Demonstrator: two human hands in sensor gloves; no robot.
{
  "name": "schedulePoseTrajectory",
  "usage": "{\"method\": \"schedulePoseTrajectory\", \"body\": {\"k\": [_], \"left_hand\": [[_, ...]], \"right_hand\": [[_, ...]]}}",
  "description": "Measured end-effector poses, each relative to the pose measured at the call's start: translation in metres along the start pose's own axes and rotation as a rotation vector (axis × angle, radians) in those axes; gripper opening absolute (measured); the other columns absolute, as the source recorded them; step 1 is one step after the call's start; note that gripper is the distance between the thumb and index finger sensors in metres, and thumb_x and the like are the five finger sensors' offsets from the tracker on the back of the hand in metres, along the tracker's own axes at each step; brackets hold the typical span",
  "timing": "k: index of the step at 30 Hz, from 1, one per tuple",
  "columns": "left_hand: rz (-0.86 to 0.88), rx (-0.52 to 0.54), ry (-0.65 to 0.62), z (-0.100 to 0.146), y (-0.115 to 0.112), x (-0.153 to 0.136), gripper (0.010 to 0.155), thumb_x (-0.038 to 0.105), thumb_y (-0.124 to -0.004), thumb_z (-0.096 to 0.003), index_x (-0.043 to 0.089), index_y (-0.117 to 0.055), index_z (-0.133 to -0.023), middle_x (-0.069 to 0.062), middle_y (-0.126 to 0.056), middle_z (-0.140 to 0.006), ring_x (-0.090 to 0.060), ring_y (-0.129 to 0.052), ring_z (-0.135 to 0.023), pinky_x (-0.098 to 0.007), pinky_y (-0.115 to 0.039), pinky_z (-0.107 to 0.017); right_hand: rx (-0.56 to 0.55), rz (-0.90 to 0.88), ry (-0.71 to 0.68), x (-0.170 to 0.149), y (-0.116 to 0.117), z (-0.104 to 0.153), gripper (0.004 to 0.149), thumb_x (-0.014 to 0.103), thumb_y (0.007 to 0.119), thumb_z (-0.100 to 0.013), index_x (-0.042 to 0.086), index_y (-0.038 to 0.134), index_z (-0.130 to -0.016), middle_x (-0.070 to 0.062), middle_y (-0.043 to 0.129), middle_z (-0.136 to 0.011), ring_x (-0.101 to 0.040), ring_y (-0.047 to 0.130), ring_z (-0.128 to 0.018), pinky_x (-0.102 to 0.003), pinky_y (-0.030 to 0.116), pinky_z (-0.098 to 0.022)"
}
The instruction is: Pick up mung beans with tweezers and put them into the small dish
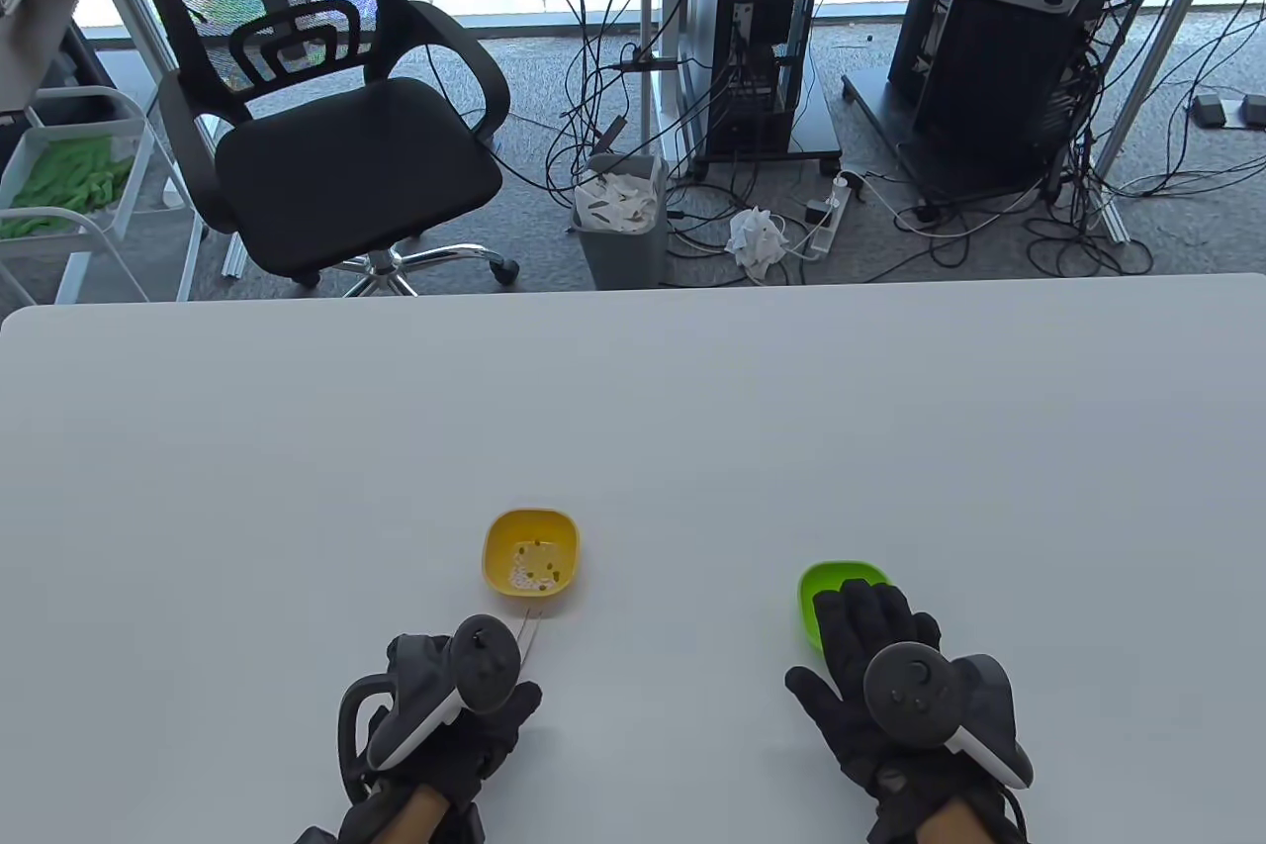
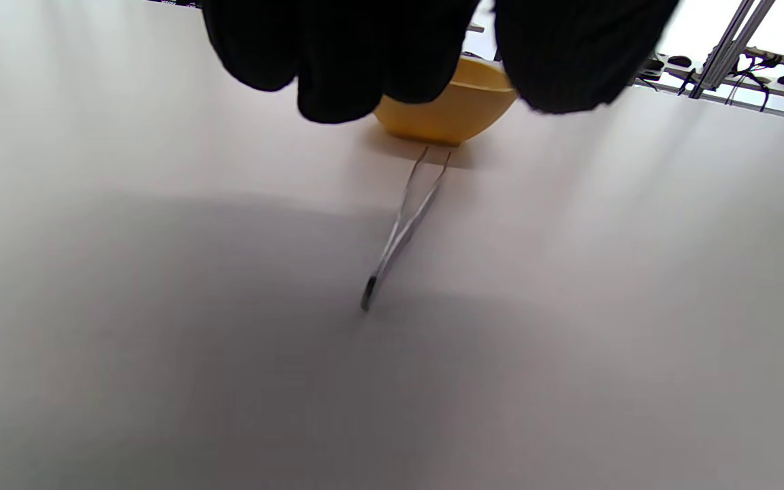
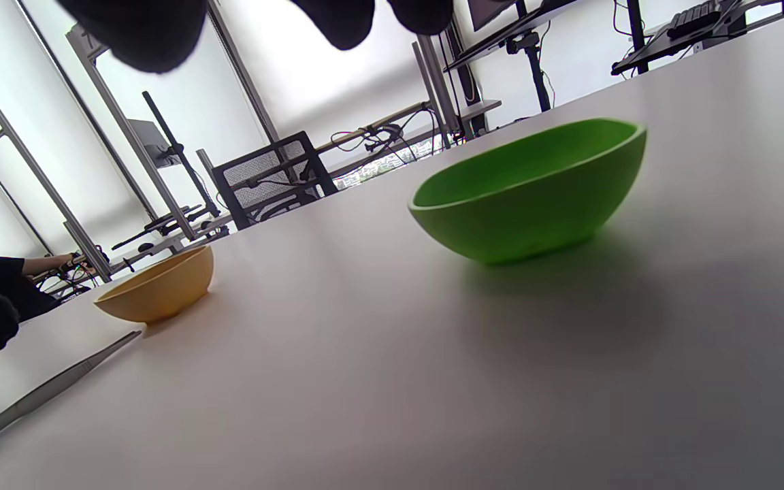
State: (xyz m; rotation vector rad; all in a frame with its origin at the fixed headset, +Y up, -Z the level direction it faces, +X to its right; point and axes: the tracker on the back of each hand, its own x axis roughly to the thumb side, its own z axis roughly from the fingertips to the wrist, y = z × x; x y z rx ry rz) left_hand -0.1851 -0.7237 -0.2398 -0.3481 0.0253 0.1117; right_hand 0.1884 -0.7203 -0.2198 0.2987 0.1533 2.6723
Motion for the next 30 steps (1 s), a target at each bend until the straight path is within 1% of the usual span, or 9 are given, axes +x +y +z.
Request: {"method": "schedulePoseTrajectory", "body": {"k": [4, 8, 14, 18, 21, 23, 26, 28, 30], "left_hand": [[-0.011, 0.010, 0.073, -0.014, -0.004, 0.002, 0.067, 0.056, -0.081, -0.0485, 0.017, -0.068, -0.102, -0.006, -0.080, -0.096, -0.038, -0.071, -0.097, -0.063, -0.036, -0.079], [-0.040, 0.022, 0.095, -0.031, -0.012, 0.012, 0.069, 0.056, -0.081, -0.0484, 0.017, -0.067, -0.103, -0.006, -0.079, -0.097, -0.038, -0.071, -0.098, -0.062, -0.036, -0.079], [-0.166, -0.036, 0.143, -0.050, -0.023, 0.024, 0.067, 0.054, -0.085, -0.0483, 0.016, -0.069, -0.101, -0.005, -0.082, -0.092, -0.035, -0.076, -0.091, -0.062, -0.041, -0.079], [-0.267, -0.044, 0.114, -0.052, -0.027, 0.035, 0.060, 0.051, -0.081, -0.0515, 0.013, -0.070, -0.096, -0.005, -0.085, -0.084, -0.034, -0.081, -0.082, -0.062, -0.047, -0.077], [-0.302, -0.045, 0.096, -0.048, -0.030, 0.037, 0.058, 0.050, -0.076, -0.0525, 0.011, -0.069, -0.095, -0.004, -0.085, -0.080, -0.033, -0.083, -0.077, -0.062, -0.051, -0.076], [-0.217, -0.039, 0.047, -0.042, -0.029, 0.034, 0.057, 0.050, -0.076, -0.0520, 0.010, -0.072, -0.093, -0.005, -0.086, -0.076, -0.032, -0.086, -0.072, -0.062, -0.054, -0.074], [-0.104, 0.047, -0.030, -0.022, -0.013, 0.033, 0.057, 0.051, -0.076, -0.0508, 0.010, -0.074, -0.091, -0.004, -0.088, -0.073, -0.032, -0.087, -0.069, -0.062, -0.056, -0.072], [0.036, 0.098, -0.094, -0.006, 0.001, 0.035, 0.057, 0.051, -0.076, -0.0507, 0.010, -0.074, -0.091, -0.005, -0.088, -0.073, -0.032, -0.088, -0.069, -0.062, -0.056, -0.072], [0.193, 0.150, -0.175, 0.012, 0.015, 0.041, 0.057, 0.051, -0.076, -0.0514, 0.010, -0.074, -0.091, -0.005, -0.088, -0.073, -0.032, -0.087, -0.070, -0.062, -0.056, -0.072]], "right_hand": [[0.010, -0.009, -0.002, 0.001, 0.001, 0.000, 0.075, 0.054, 0.058, -0.055, 0.014, 0.031, -0.112, -0.022, 0.020, -0.115, -0.049, 0.014, -0.101, -0.067, 0.020, -0.069], [0.011, -0.014, -0.006, 0.001, 0.001, 0.000, 0.075, 0.054, 0.058, -0.055, 0.013, 0.031, -0.112, -0.022, 0.021, -0.115, -0.050, 0.015, -0.101, -0.067, 0.020, -0.069], [0.012, -0.020, -0.008, 0.002, 0.002, 0.000, 0.075, 0.054, 0.059, -0.055, 0.013, 0.032, -0.112, -0.023, 0.022, -0.114, -0.050, 0.016, -0.101, -0.068, 0.022, -0.069], [0.010, -0.017, -0.009, 0.003, 0.002, 0.000, 0.075, 0.054, 0.059, -0.055, 0.013, 0.032, -0.112, -0.023, 0.023, -0.114, -0.050, 0.017, -0.101, -0.067, 0.024, -0.070], [-0.038, -0.013, -0.047, 0.008, 0.003, 0.001, 0.074, 0.053, 0.060, -0.055, 0.011, 0.036, -0.111, -0.023, 0.028, -0.114, -0.050, 0.023, -0.101, -0.067, 0.030, -0.071], [-0.082, 0.018, -0.070, 0.016, 0.003, 0.002, 0.073, 0.052, 0.063, -0.055, 0.010, 0.041, -0.110, -0.024, 0.035, -0.113, -0.051, 0.035, -0.100, -0.065, 0.043, -0.072], [-0.140, 0.054, -0.125, 0.039, 0.007, 0.004, 0.070, 0.050, 0.068, -0.054, 0.008, 0.051, -0.108, -0.025, 0.051, -0.109, -0.050, 0.057, -0.094, -0.059, 0.065, -0.066], [-0.148, 0.020, -0.175, 0.059, 0.009, 0.003, 0.068, 0.048, 0.072, -0.054, 0.007, 0.057, -0.106, -0.025, 0.063, -0.103, -0.046, 0.076, -0.083, -0.053, 0.076, -0.058], [-0.111, -0.074, -0.212, 0.083, 0.014, 0.000, 0.068, 0.045, 0.076, -0.053, 0.005, 0.059, -0.104, -0.025, 0.072, -0.096, -0.042, 0.086, -0.072, -0.048, 0.082, -0.051]]}}
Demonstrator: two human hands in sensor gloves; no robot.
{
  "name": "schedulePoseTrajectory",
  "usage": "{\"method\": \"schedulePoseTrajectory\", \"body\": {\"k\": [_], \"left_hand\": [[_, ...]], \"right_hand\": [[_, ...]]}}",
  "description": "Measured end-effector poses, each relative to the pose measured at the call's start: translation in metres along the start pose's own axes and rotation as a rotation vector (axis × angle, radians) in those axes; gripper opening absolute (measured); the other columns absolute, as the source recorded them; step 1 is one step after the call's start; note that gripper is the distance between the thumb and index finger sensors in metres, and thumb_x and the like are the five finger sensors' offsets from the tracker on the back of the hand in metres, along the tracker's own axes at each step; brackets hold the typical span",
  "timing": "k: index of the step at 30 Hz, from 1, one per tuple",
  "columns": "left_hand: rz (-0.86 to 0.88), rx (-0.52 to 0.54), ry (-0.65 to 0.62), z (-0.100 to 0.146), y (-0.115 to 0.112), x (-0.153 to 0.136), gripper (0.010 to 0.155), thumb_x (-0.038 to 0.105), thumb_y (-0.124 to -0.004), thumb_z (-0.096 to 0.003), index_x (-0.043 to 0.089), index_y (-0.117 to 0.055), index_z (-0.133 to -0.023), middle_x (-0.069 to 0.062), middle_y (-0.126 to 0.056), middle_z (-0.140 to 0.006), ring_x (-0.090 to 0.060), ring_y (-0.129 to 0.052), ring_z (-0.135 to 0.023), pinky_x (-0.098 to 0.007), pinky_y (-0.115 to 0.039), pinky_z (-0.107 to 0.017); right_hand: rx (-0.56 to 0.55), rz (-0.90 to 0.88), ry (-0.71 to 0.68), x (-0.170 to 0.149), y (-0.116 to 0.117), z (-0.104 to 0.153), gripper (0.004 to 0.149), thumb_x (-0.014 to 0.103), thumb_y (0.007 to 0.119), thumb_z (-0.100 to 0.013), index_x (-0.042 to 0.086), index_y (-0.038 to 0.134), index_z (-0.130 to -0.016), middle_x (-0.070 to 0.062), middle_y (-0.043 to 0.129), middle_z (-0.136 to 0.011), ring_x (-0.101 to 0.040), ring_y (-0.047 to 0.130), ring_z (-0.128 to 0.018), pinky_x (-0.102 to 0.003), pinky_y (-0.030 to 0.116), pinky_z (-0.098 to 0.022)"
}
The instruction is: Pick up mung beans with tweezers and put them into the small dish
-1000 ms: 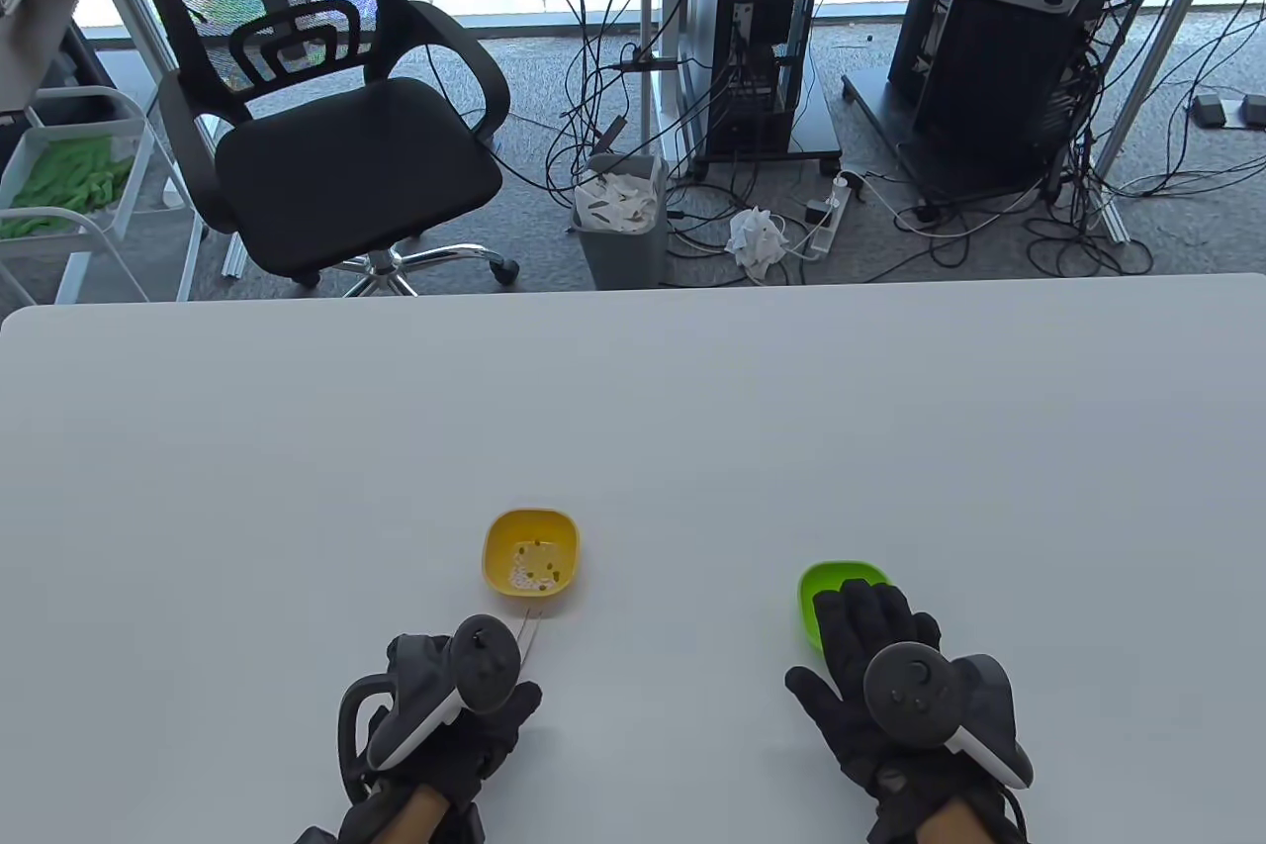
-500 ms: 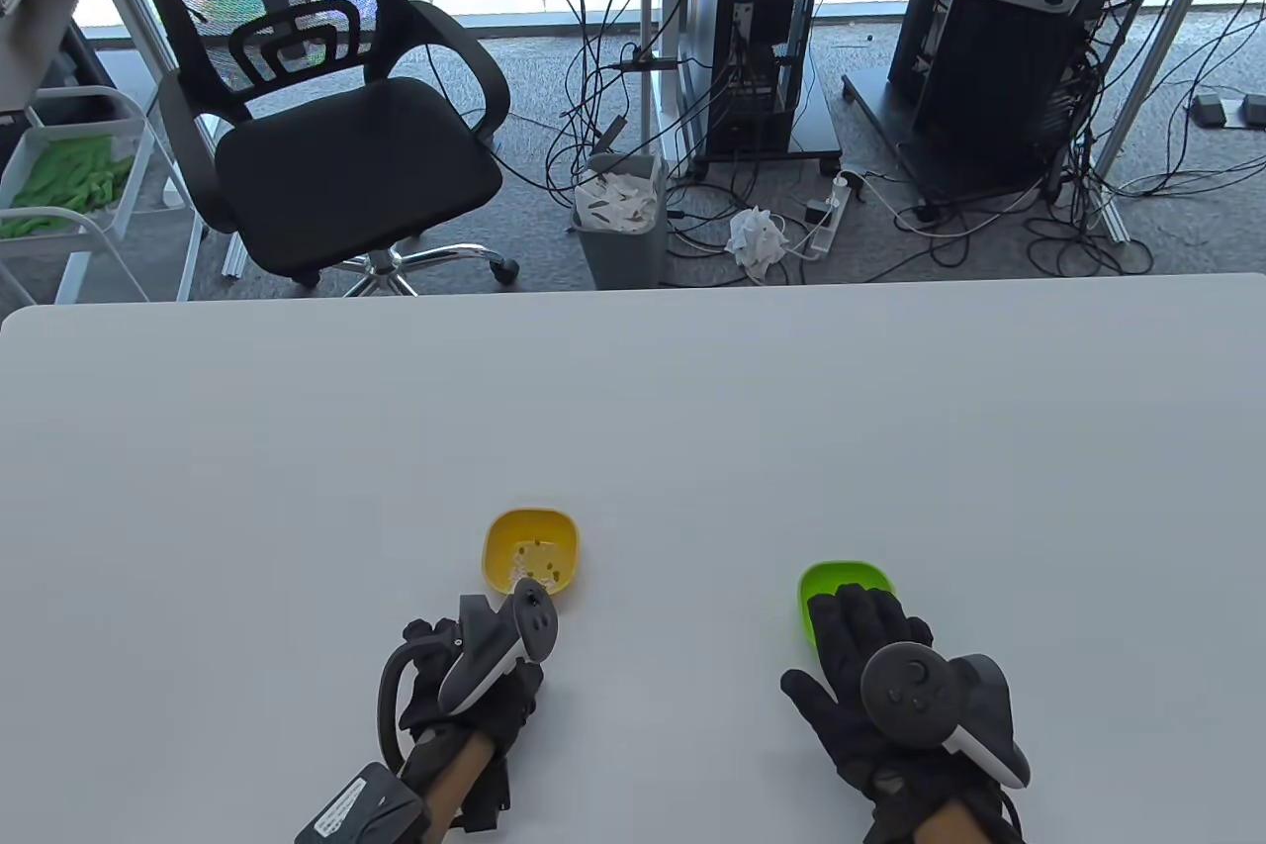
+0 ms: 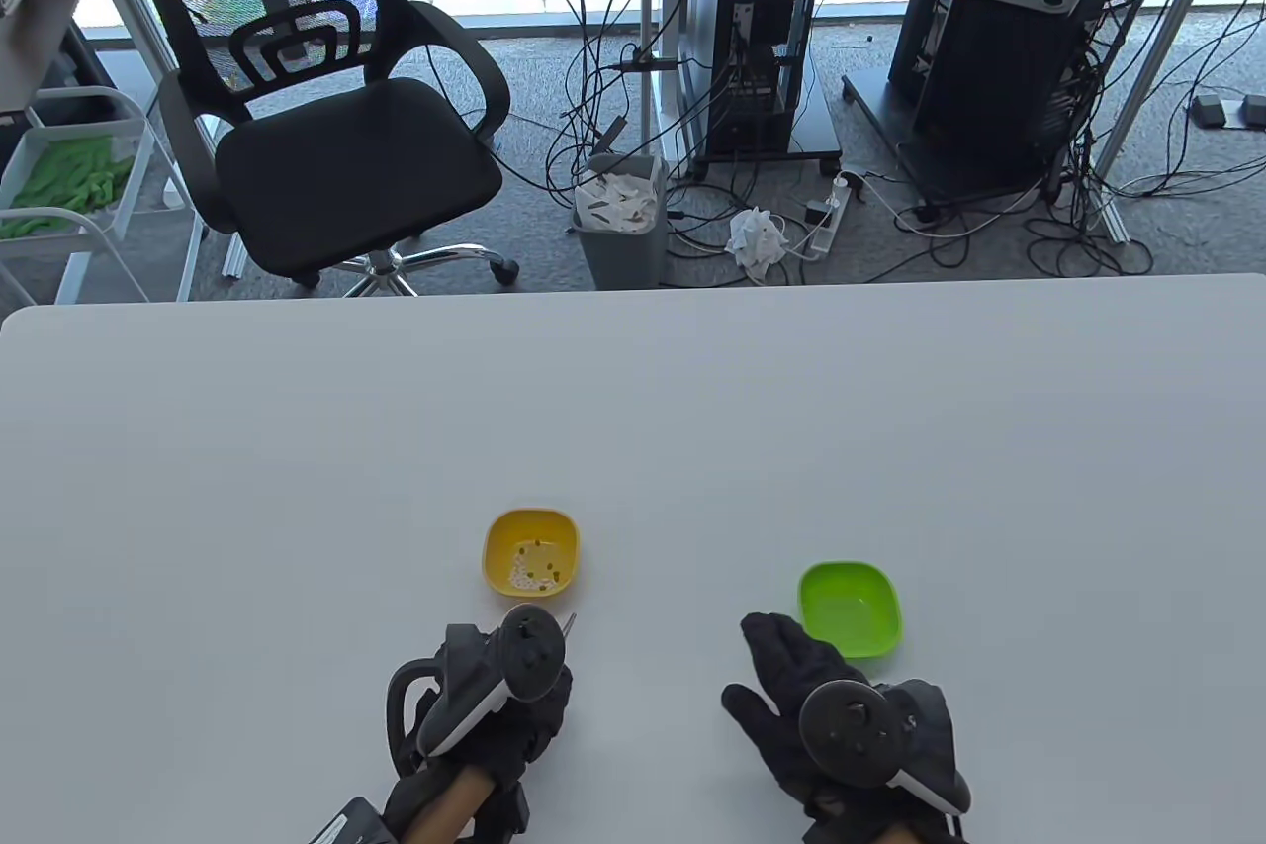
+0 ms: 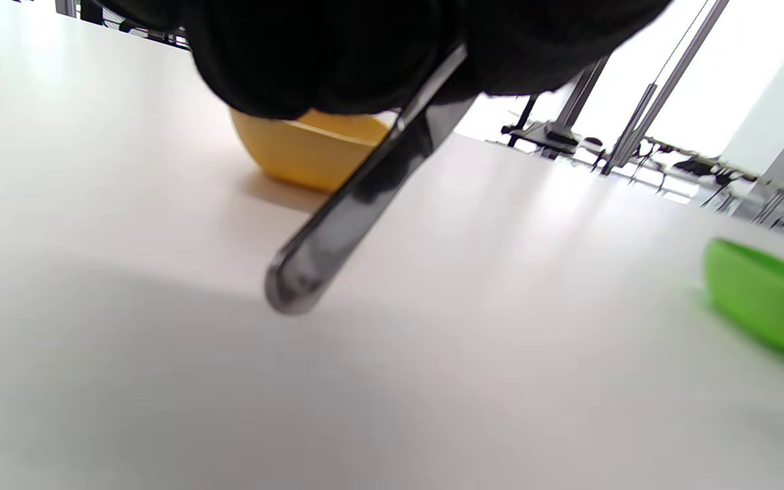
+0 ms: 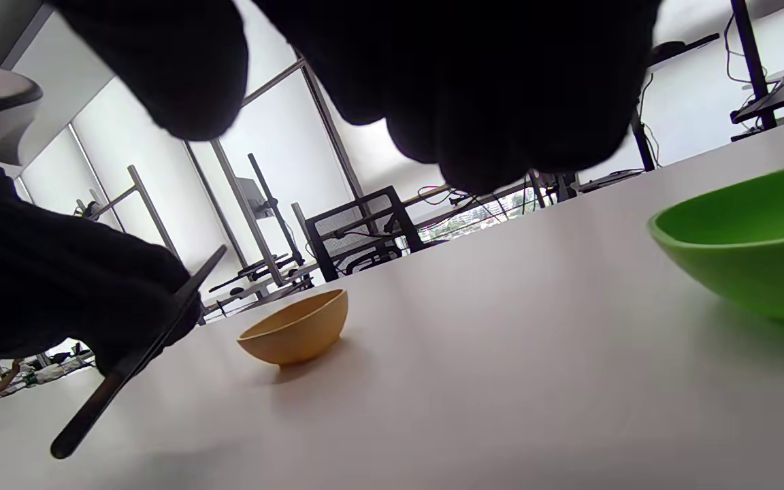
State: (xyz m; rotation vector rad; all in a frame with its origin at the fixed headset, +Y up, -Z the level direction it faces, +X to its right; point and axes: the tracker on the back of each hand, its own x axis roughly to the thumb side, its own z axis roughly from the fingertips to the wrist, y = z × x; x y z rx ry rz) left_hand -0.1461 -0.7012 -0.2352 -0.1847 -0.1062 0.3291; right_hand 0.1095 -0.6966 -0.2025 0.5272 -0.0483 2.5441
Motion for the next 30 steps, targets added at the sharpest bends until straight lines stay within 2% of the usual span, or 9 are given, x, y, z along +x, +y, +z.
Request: {"method": "schedulePoseTrajectory", "body": {"k": [5, 8, 11, 14, 17, 20, 23, 25, 30], "left_hand": [[0.303, 0.104, -0.115, 0.025, 0.022, 0.021, 0.057, 0.050, -0.077, -0.0507, 0.010, -0.075, -0.091, -0.005, -0.089, -0.074, -0.033, -0.088, -0.070, -0.062, -0.056, -0.071], [0.513, 0.100, -0.123, 0.035, 0.025, 0.022, 0.057, 0.049, -0.078, -0.0506, 0.008, -0.075, -0.091, -0.006, -0.089, -0.075, -0.034, -0.087, -0.071, -0.063, -0.055, -0.072], [0.590, 0.147, -0.117, 0.039, 0.027, 0.019, 0.057, 0.049, -0.079, -0.0504, 0.010, -0.074, -0.092, -0.006, -0.088, -0.077, -0.034, -0.086, -0.073, -0.063, -0.054, -0.072], [0.569, 0.136, -0.127, 0.039, 0.027, 0.019, 0.057, 0.049, -0.079, -0.0502, 0.011, -0.074, -0.093, -0.006, -0.088, -0.079, -0.035, -0.085, -0.075, -0.063, -0.053, -0.072], [0.516, 0.136, -0.139, 0.038, 0.026, 0.018, 0.058, 0.053, -0.077, -0.0501, 0.014, -0.074, -0.093, -0.005, -0.087, -0.083, -0.036, -0.082, -0.081, -0.063, -0.050, -0.074], [0.409, 0.150, -0.124, 0.036, 0.027, 0.008, 0.067, 0.055, -0.080, -0.0483, 0.016, -0.066, -0.101, -0.007, -0.078, -0.096, -0.039, -0.073, -0.092, -0.064, -0.044, -0.076], [0.323, 0.145, -0.106, 0.028, 0.026, -0.007, 0.080, 0.059, -0.084, -0.0450, 0.019, -0.056, -0.108, -0.009, -0.064, -0.109, -0.042, -0.059, -0.103, -0.066, -0.036, -0.078], [0.264, 0.102, -0.082, 0.019, 0.026, -0.020, 0.090, 0.061, -0.086, -0.0423, 0.021, -0.046, -0.112, -0.010, -0.051, -0.117, -0.043, -0.048, -0.109, -0.066, -0.030, -0.079], [0.083, -0.007, -0.032, -0.013, 0.025, -0.058, 0.107, 0.065, -0.089, -0.0371, 0.026, -0.026, -0.115, -0.008, -0.027, -0.123, -0.044, -0.024, -0.115, -0.065, -0.019, -0.080]], "right_hand": [[0.060, -0.244, -0.061, 0.038, 0.022, -0.020, 0.072, 0.040, 0.082, -0.051, 0.002, 0.054, -0.105, -0.025, 0.076, -0.092, -0.040, 0.091, -0.068, -0.047, 0.085, -0.048], [-0.035, -0.324, -0.077, 0.047, 0.026, -0.026, 0.071, 0.037, 0.083, -0.049, 0.000, 0.056, -0.103, -0.023, 0.081, -0.090, -0.037, 0.096, -0.066, -0.044, 0.089, -0.046], [-0.125, -0.462, -0.076, 0.048, 0.027, -0.025, 0.066, 0.033, 0.086, -0.048, 0.000, 0.063, -0.100, -0.022, 0.086, -0.085, -0.034, 0.100, -0.062, -0.043, 0.092, -0.043], [-0.193, -0.444, -0.077, 0.045, 0.026, -0.022, 0.061, 0.032, 0.087, -0.046, 0.003, 0.068, -0.097, -0.019, 0.093, -0.078, -0.030, 0.103, -0.057, -0.041, 0.094, -0.039], [-0.190, -0.387, -0.070, 0.039, 0.018, -0.020, 0.054, 0.033, 0.086, -0.048, 0.008, 0.075, -0.095, -0.014, 0.095, -0.070, -0.027, 0.102, -0.051, -0.041, 0.092, -0.037], [-0.155, -0.343, -0.042, 0.027, 0.005, -0.017, 0.049, 0.032, 0.082, -0.049, 0.008, 0.080, -0.092, -0.014, 0.094, -0.069, -0.027, 0.100, -0.050, -0.042, 0.090, -0.038], [-0.168, -0.252, -0.004, 0.009, -0.009, -0.012, 0.049, 0.029, 0.080, -0.049, 0.005, 0.080, -0.092, -0.017, 0.093, -0.072, -0.026, 0.101, -0.046, -0.040, 0.090, -0.035], [-0.177, -0.194, 0.027, -0.004, -0.019, -0.007, 0.049, 0.028, 0.079, -0.049, 0.003, 0.079, -0.092, -0.017, 0.093, -0.071, -0.024, 0.100, -0.043, -0.039, 0.089, -0.034], [-0.227, -0.197, 0.124, -0.041, -0.031, 0.005, 0.049, 0.027, 0.074, -0.050, 0.006, 0.077, -0.094, -0.015, 0.089, -0.069, -0.019, 0.092, -0.041, -0.037, 0.086, -0.035]]}}
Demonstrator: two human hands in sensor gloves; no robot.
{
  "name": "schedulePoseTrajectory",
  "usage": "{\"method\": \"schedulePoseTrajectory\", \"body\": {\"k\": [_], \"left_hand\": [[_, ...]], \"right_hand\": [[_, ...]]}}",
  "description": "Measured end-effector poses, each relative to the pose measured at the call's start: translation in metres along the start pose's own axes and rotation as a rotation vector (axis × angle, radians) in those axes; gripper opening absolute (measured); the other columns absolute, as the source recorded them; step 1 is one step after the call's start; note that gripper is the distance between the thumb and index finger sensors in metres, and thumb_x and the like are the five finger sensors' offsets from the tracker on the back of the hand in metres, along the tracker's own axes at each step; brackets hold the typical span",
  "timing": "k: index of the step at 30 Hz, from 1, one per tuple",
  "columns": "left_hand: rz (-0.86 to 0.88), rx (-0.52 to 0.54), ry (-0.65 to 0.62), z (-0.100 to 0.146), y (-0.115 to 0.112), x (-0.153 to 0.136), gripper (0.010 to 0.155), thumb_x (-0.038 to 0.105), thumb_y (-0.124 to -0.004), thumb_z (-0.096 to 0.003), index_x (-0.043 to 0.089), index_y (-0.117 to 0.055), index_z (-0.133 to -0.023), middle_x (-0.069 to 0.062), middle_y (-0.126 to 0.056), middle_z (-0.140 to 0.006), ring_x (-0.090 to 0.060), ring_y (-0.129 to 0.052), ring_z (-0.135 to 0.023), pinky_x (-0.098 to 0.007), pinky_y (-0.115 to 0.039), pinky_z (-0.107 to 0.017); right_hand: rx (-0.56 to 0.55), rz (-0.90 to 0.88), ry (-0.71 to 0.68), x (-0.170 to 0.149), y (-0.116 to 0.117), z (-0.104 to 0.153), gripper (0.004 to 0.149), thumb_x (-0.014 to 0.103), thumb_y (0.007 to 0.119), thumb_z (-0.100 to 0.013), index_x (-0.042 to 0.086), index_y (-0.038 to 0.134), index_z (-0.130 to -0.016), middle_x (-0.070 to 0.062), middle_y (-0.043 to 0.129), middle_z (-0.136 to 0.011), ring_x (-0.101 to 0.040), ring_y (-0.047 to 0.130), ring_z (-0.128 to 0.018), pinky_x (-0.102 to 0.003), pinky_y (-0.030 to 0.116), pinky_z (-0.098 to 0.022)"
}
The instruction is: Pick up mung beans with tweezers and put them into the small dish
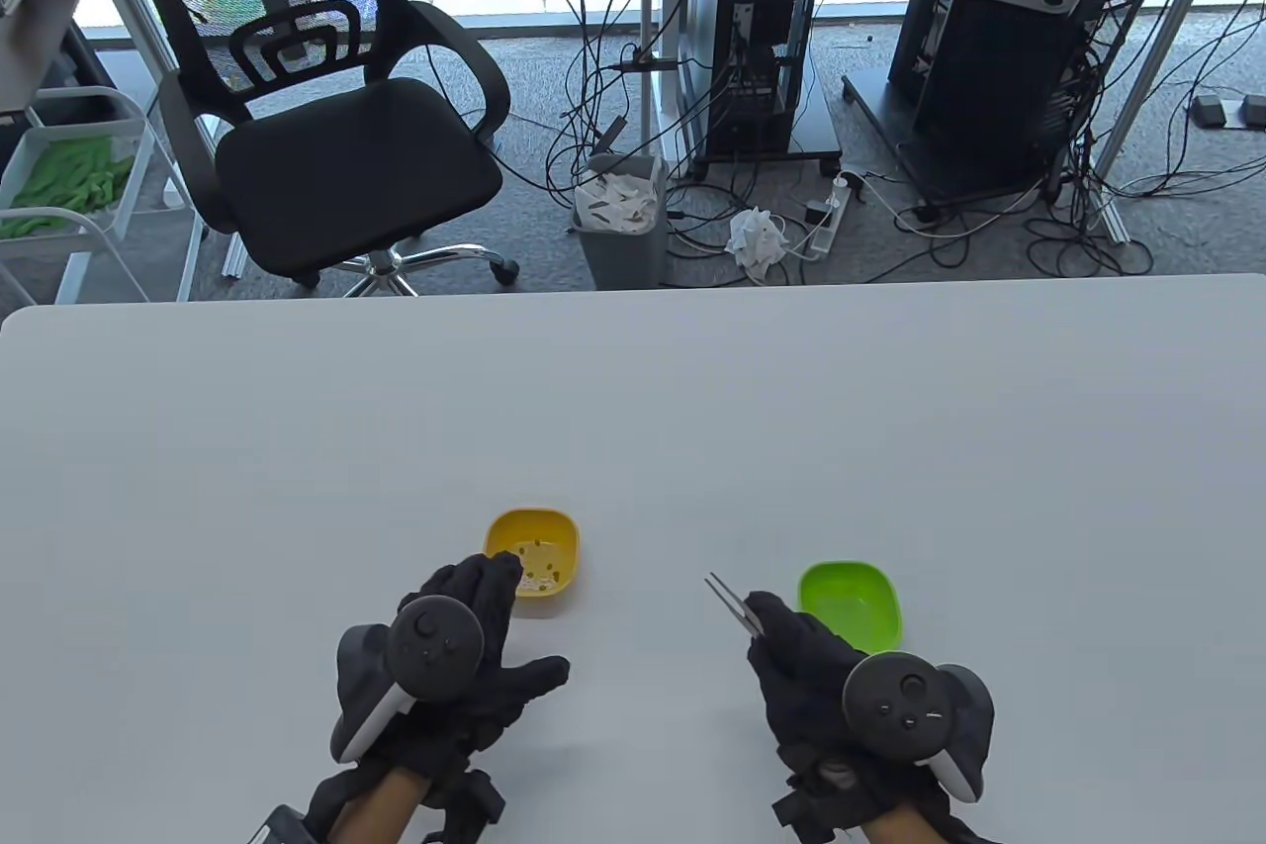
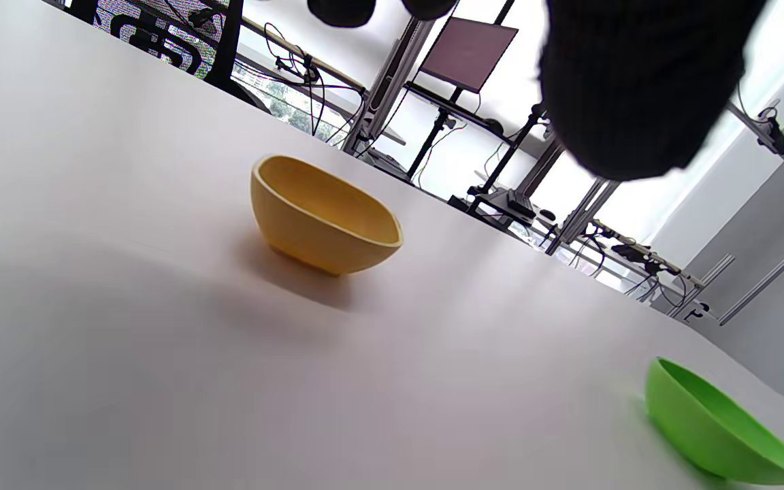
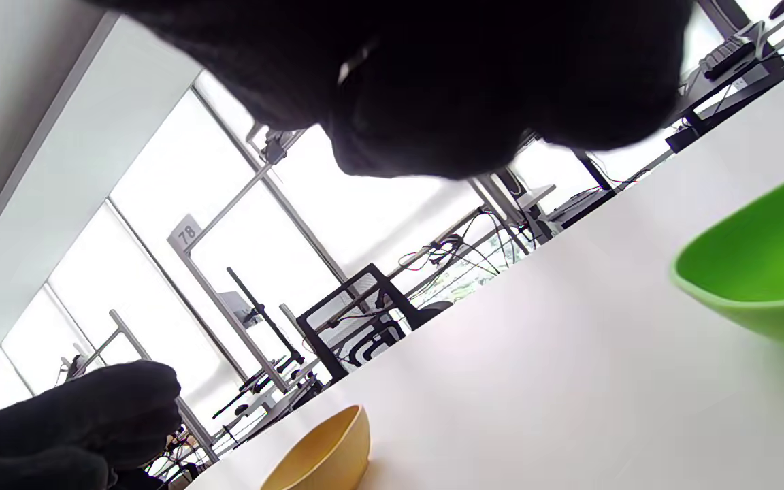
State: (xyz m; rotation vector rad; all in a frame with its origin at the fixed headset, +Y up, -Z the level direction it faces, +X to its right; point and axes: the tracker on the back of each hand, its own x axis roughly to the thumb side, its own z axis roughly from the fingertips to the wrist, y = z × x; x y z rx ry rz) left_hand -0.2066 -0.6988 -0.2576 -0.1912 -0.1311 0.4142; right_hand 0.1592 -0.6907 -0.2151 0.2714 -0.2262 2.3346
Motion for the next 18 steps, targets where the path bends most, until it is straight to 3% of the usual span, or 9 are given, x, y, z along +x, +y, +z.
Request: {"method": "schedulePoseTrajectory", "body": {"k": [3, 8, 12, 18], "left_hand": [[-0.044, -0.073, -0.003, -0.019, 0.002, -0.021, 0.114, 0.066, -0.090, -0.0338, 0.028, -0.018, -0.114, -0.007, -0.016, -0.124, -0.044, -0.015, -0.115, -0.065, -0.016, -0.080], [-0.052, -0.206, -0.049, -0.058, 0.000, -0.050, 0.120, 0.064, -0.093, -0.0318, 0.031, -0.009, -0.112, -0.007, -0.007, -0.122, -0.044, -0.006, -0.114, -0.064, -0.014, -0.080], [-0.063, -0.342, -0.060, -0.087, -0.009, -0.057, 0.124, 0.063, -0.095, -0.0312, 0.033, -0.003, -0.109, -0.010, 0.001, -0.120, -0.045, 0.000, -0.113, -0.064, -0.011, -0.079], [-0.058, -0.436, -0.065, -0.120, -0.017, -0.059, 0.126, 0.063, -0.095, -0.0308, 0.036, 0.002, -0.107, -0.009, 0.004, -0.119, -0.045, 0.003, -0.112, -0.064, -0.009, -0.078]], "right_hand": [[-0.011, 0.013, 0.048, -0.015, 0.001, 0.003, 0.049, 0.028, 0.073, -0.050, 0.007, 0.077, -0.094, -0.014, 0.089, -0.067, -0.016, 0.091, -0.040, -0.035, 0.085, -0.033], [-0.026, 0.065, 0.026, -0.010, 0.000, 0.004, 0.047, 0.031, 0.074, -0.050, 0.008, 0.081, -0.091, -0.015, 0.089, -0.067, -0.017, 0.092, -0.040, -0.036, 0.085, -0.033], [-0.023, 0.109, 0.029, -0.010, -0.001, 0.006, 0.046, 0.032, 0.076, -0.050, 0.007, 0.084, -0.087, -0.017, 0.089, -0.071, -0.020, 0.093, -0.042, -0.038, 0.086, -0.035], [-0.002, 0.103, 0.053, -0.014, 0.001, 0.004, 0.046, 0.033, 0.076, -0.050, 0.007, 0.083, -0.088, -0.018, 0.088, -0.072, -0.020, 0.093, -0.043, -0.039, 0.086, -0.036]]}}
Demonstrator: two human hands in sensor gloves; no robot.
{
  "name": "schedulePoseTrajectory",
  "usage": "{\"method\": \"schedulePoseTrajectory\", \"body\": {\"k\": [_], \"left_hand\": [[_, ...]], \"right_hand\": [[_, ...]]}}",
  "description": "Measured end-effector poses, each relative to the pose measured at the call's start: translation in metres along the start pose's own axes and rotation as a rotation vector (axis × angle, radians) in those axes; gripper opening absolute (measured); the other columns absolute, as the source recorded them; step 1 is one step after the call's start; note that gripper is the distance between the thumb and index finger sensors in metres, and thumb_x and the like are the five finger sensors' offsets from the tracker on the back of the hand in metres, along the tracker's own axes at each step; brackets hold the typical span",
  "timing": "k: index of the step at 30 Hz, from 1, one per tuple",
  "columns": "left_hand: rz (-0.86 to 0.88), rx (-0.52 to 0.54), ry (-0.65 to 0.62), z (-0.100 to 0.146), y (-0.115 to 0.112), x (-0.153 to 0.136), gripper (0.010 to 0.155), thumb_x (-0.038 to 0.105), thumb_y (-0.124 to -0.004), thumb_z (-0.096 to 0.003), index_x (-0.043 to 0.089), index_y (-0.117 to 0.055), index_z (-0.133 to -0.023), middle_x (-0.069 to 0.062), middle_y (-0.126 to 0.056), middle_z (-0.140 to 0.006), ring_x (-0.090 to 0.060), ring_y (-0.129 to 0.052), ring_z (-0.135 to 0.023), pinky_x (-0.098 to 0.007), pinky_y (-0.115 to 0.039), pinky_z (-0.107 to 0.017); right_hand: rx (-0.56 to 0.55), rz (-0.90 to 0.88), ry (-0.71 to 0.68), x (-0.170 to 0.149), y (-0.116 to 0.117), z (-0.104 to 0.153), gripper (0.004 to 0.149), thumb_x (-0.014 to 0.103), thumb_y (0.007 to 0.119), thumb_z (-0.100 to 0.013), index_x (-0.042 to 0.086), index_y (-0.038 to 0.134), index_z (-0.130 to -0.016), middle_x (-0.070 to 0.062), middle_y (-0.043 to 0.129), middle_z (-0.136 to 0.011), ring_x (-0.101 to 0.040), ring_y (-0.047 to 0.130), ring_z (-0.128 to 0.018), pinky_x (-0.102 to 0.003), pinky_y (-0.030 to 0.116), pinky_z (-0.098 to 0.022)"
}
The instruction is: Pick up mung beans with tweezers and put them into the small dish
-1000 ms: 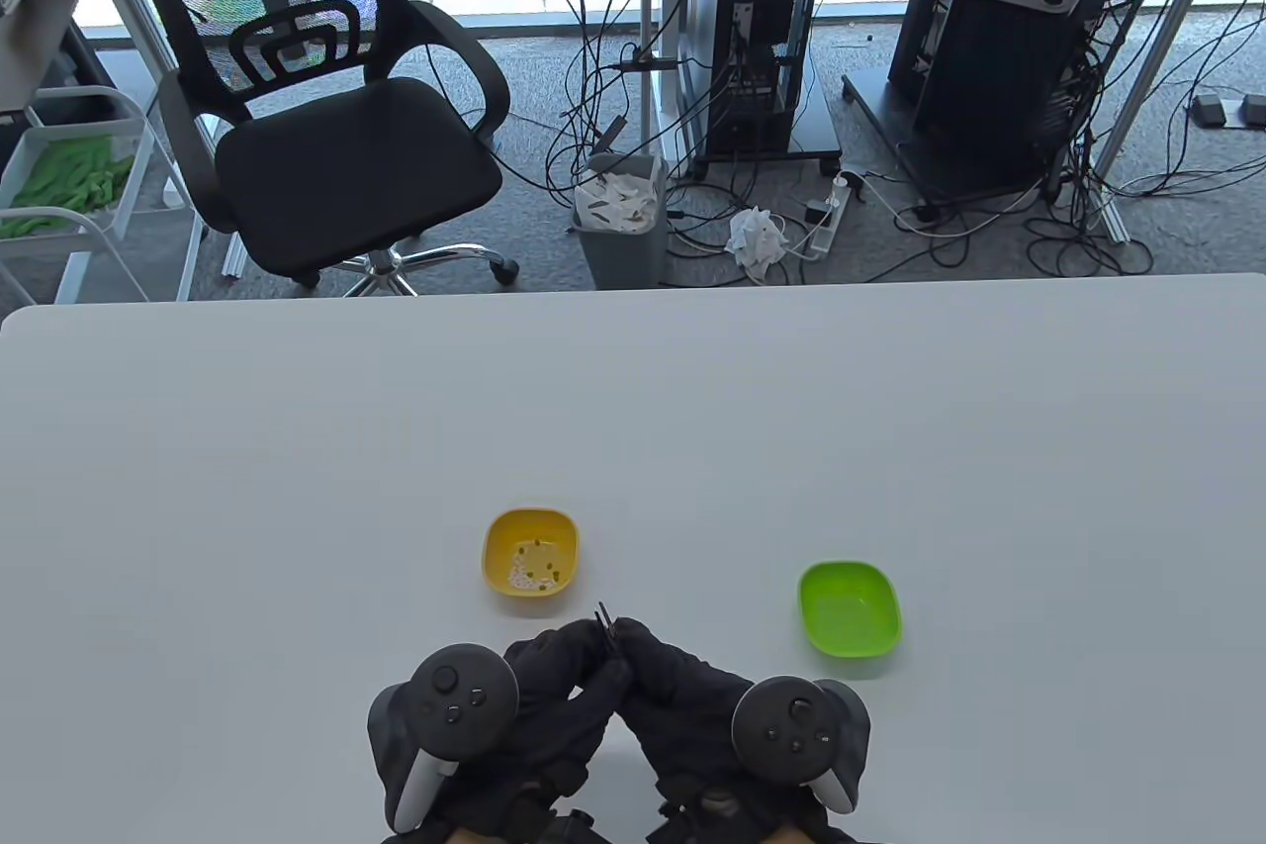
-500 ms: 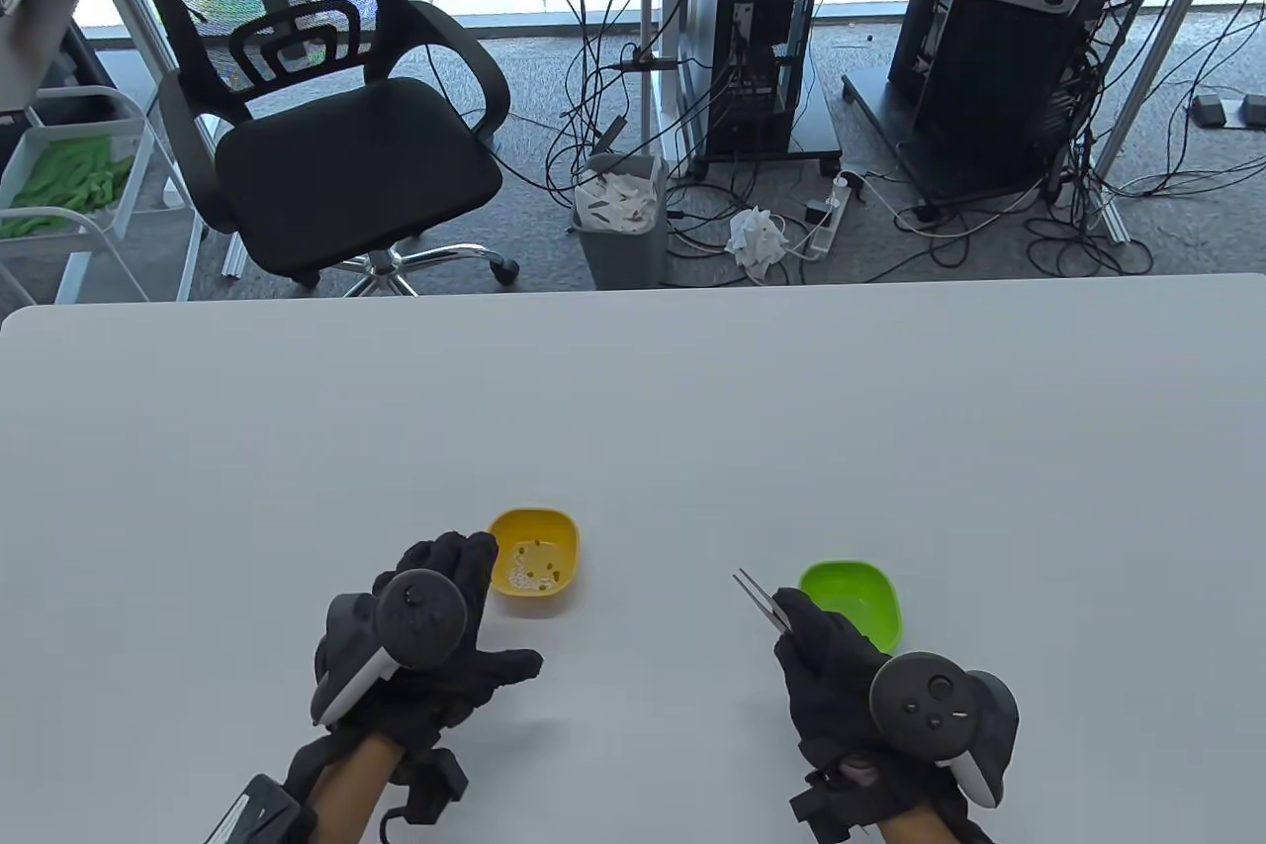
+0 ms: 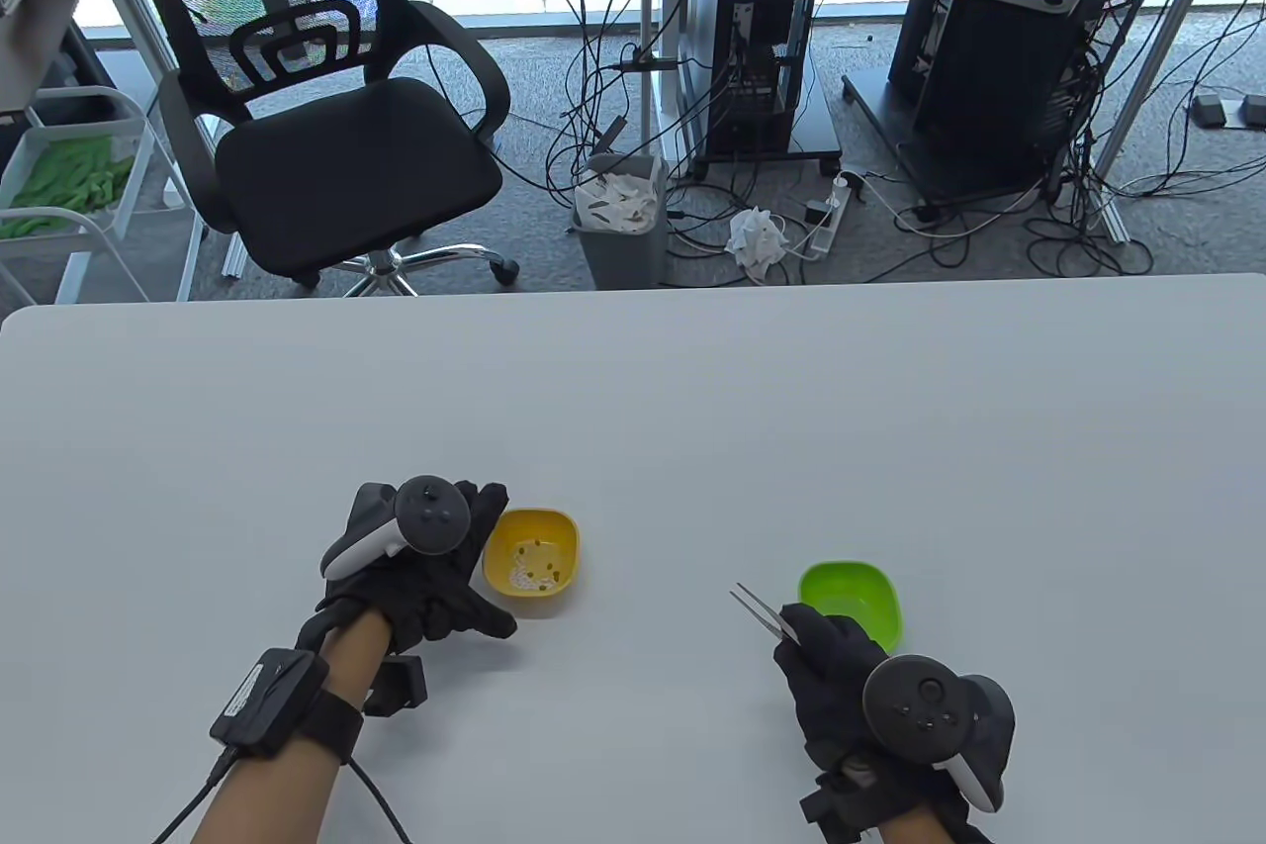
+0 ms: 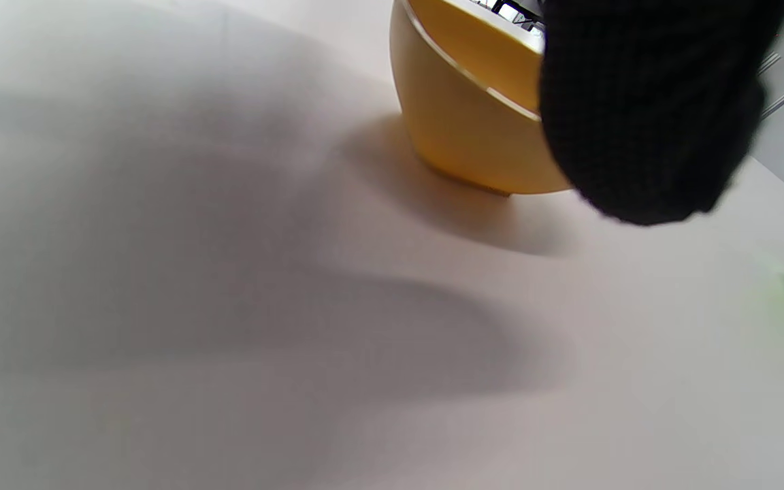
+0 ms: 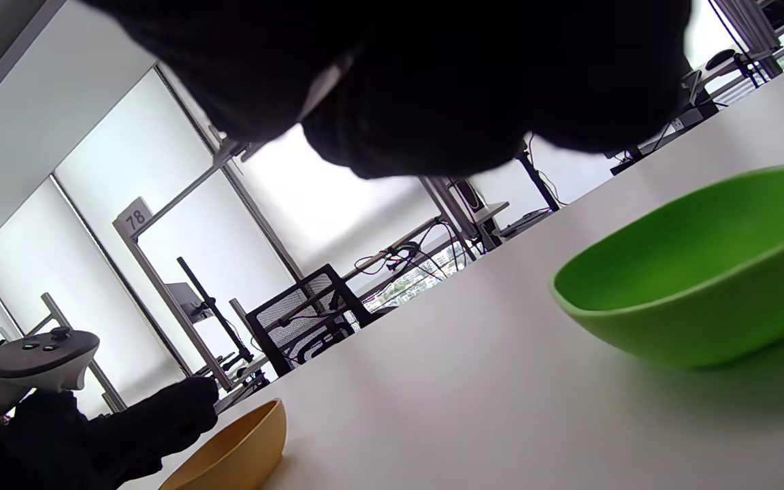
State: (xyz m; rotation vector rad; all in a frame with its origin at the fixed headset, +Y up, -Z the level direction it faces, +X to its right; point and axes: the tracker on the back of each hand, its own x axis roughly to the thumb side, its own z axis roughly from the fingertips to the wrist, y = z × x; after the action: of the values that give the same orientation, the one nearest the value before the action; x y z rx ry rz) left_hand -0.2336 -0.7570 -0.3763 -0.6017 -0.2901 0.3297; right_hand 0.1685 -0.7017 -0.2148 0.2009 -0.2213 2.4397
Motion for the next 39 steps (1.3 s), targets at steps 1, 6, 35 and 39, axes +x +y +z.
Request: {"method": "schedulePoseTrajectory", "body": {"k": [1, 6, 35, 39], "left_hand": [[0.004, -0.011, -0.004, -0.004, 0.001, -0.001, 0.127, 0.063, -0.096, -0.0308, 0.036, 0.002, -0.107, -0.009, 0.004, -0.119, -0.045, 0.003, -0.112, -0.064, -0.009, -0.078], [0.038, -0.055, -0.017, -0.019, 0.000, -0.007, 0.127, 0.063, -0.096, -0.0298, 0.036, 0.001, -0.108, -0.009, 0.002, -0.119, -0.046, 0.002, -0.111, -0.064, -0.009, -0.078], [0.240, 0.262, -0.189, 0.042, -0.042, 0.049, 0.122, 0.064, -0.098, -0.0312, 0.019, -0.022, -0.115, -0.008, -0.036, -0.120, -0.045, -0.028, -0.113, -0.068, -0.020, -0.075], [0.215, 0.293, -0.181, 0.072, -0.046, 0.080, 0.121, 0.064, -0.098, -0.0320, 0.018, -0.022, -0.115, -0.009, -0.036, -0.120, -0.046, -0.029, -0.112, -0.069, -0.021, -0.075]], "right_hand": [[0.002, -0.001, 0.001, 0.000, 0.000, 0.000, 0.046, 0.033, 0.076, -0.050, 0.007, 0.083, -0.088, -0.018, 0.088, -0.072, -0.021, 0.093, -0.043, -0.039, 0.086, -0.036], [0.015, -0.008, 0.008, 0.000, 0.001, -0.001, 0.047, 0.033, 0.076, -0.050, 0.007, 0.083, -0.089, -0.018, 0.088, -0.073, -0.021, 0.093, -0.044, -0.040, 0.086, -0.037], [0.027, 0.006, 0.012, 0.005, 0.006, -0.003, 0.044, 0.032, 0.080, -0.050, 0.009, 0.084, -0.088, -0.019, 0.089, -0.072, -0.023, 0.094, -0.044, -0.040, 0.086, -0.036], [0.012, 0.048, -0.066, 0.022, 0.004, -0.001, 0.045, 0.033, 0.082, -0.049, 0.005, 0.085, -0.085, -0.017, 0.094, -0.065, -0.018, 0.097, -0.034, -0.034, 0.088, -0.026]]}}
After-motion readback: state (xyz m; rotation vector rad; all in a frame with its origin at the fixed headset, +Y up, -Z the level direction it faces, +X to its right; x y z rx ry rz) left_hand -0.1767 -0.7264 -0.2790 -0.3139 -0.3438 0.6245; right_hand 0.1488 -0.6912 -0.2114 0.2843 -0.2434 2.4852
